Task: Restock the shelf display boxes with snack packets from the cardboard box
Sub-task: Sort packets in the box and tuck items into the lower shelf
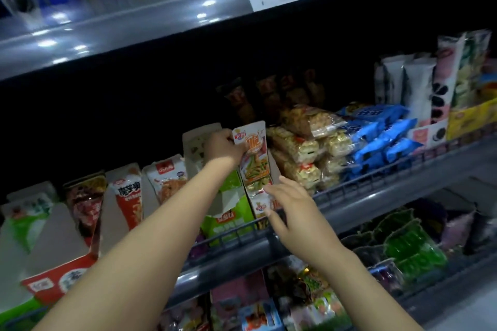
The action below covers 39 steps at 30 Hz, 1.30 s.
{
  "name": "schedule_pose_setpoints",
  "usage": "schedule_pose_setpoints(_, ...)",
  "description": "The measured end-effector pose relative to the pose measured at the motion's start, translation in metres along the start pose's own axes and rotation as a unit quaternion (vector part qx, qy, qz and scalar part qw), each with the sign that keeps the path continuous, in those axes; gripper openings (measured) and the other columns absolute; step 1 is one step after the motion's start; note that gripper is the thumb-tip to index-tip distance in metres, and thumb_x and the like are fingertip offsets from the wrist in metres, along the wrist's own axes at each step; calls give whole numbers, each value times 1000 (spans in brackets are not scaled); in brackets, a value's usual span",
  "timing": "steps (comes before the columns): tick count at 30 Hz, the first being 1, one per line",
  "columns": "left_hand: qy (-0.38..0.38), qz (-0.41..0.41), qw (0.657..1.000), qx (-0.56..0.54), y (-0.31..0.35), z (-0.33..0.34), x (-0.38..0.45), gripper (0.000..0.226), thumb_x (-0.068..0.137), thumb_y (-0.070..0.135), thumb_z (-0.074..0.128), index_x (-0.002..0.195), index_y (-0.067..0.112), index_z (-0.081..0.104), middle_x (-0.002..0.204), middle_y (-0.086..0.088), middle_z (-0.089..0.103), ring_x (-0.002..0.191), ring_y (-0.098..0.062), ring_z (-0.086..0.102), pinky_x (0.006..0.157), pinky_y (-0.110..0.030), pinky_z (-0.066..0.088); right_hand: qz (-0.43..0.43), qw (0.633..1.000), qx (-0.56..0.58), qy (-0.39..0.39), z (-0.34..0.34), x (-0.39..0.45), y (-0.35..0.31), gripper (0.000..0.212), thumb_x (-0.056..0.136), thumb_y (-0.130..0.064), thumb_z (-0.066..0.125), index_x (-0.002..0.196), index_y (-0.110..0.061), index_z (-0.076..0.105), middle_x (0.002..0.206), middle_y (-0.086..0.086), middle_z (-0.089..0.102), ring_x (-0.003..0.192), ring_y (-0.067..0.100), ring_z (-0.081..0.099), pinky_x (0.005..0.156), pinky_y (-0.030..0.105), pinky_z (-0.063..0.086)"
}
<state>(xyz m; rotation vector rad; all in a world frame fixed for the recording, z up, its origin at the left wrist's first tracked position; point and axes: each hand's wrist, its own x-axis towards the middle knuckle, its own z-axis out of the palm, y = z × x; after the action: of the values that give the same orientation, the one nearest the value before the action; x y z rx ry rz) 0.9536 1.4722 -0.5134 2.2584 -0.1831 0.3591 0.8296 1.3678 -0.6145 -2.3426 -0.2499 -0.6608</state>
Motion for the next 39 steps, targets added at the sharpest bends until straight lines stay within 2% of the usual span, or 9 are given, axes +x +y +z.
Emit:
schedule_pose_setpoints(6,18,79,986,143,-15,12,9,39,81,8,65,120,11,60,126,-13,52,110,-28,55,80,-24,38,-38,998,18,43,9,-1,7,38,95,-20,50,133,-17,50,132,-8,51,135,-1,18,110,17,14)
schedule_pose_setpoints(9,34,93,979,177,-17,11,15,36,78,11,67,113,14,61,120,-12,53,105,-29,54,75,-28,42,-43,998,15,52,14,0,9,37,94,-21,49,131,-16,52,131,-7,52,136,2,20,111,20,18)
schedule_pose_setpoints(15,33,97,979,177,-22,12,17,43,78,13,70,118,17,54,124,-11,46,111,-30,51,88,-40,49,-53,996,5,68,19,-3,12,41,91,-27,44,129,-16,54,129,-8,53,135,0,21,109,19,18)
schedule_pose_setpoints(20,34,100,980,168,-26,10,15,51,82,17,69,129,19,50,130,-12,42,123,-31,41,95,-39,43,-52,996,-29,73,24,-5,13,43,91,-27,45,132,-15,51,135,-5,50,139,7,23,111,26,22)
schedule_pose_setpoints(26,63,92,991,80,-20,7,-11,40,89,23,61,127,18,51,131,-10,39,126,-26,37,99,-31,37,-52,991,-90,90,27,-12,7,48,90,-32,37,134,-15,49,141,0,47,139,14,25,110,34,21)
schedule_pose_setpoints(29,63,134,989,25,-26,-3,-52,30,91,23,56,121,20,55,127,-6,45,119,-22,44,95,-26,37,-70,988,-90,105,27,-23,-3,45,90,-29,41,130,-14,53,138,1,49,136,15,28,113,29,18)
schedule_pose_setpoints(32,67,187,980,4,-39,-16,-102,28,91,19,53,119,21,56,118,-1,49,115,-17,47,98,-31,39,-81,988,-42,123,29,-42,-14,40,89,-25,44,124,-12,57,127,0,56,125,14,37,108,25,24)
schedule_pose_setpoints(35,72,217,973,-18,-61,-25,-151,30,90,20,49,119,21,56,115,6,49,113,-12,47,98,-34,42,-70,993,1,99,35,-70,-18,38,90,-27,42,121,-13,59,115,-3,61,113,11,43,98,19,32)
schedule_pose_setpoints(39,62,181,981,-20,-104,-26,-207,29,90,20,49,118,21,56,114,8,49,112,-9,47,98,-25,38,-16,999,22,24,61,-113,-16,36,88,-27,47,120,-17,60,110,-2,62,107,11,47,88,21,42)
